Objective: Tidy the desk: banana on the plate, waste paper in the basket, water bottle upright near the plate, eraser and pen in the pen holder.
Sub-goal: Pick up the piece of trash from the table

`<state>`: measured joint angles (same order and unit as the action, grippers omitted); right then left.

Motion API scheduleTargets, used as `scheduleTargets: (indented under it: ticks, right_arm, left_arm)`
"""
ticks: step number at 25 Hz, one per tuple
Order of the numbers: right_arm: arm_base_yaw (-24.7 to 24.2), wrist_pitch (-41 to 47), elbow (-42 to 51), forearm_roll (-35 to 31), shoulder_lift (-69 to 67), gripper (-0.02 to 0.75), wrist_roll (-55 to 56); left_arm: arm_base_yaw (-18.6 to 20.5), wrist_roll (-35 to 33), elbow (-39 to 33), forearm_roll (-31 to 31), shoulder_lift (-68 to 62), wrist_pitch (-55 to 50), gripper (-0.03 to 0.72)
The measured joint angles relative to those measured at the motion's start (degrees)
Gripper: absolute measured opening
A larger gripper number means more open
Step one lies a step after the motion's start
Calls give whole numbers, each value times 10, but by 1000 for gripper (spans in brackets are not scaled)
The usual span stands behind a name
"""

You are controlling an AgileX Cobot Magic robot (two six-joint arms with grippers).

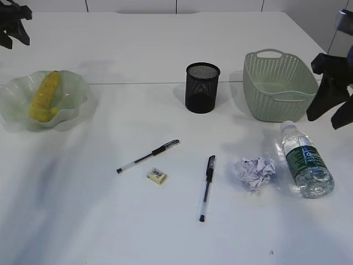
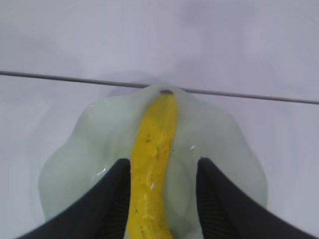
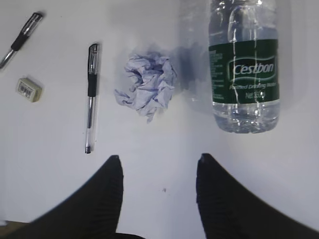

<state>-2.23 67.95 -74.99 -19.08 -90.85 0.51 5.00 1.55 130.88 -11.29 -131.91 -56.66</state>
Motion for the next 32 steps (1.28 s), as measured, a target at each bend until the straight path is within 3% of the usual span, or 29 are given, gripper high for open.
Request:
scheduleTargets:
  ticks: [4,9,14,25,32]
  right_arm:
    - [7,7,0,-19,-13,423,-5]
    - [50,7,0,-21,-39,486,3]
    - [82,-9,0,-16,-68,491,5]
    - [83,-50,0,-3,-79,494,-5]
    - [83,-76,0,6,-79,494,-9]
  left_arm:
    - [0,0,2,-1,0,-21,304]
    - [0,0,4,-1,0,-48,304]
    - [0,0,4,-8,0,-71,304]
    - [0,-6,5,-9,9,-110,304]
    - [2,-28,5,30,86,-115,304]
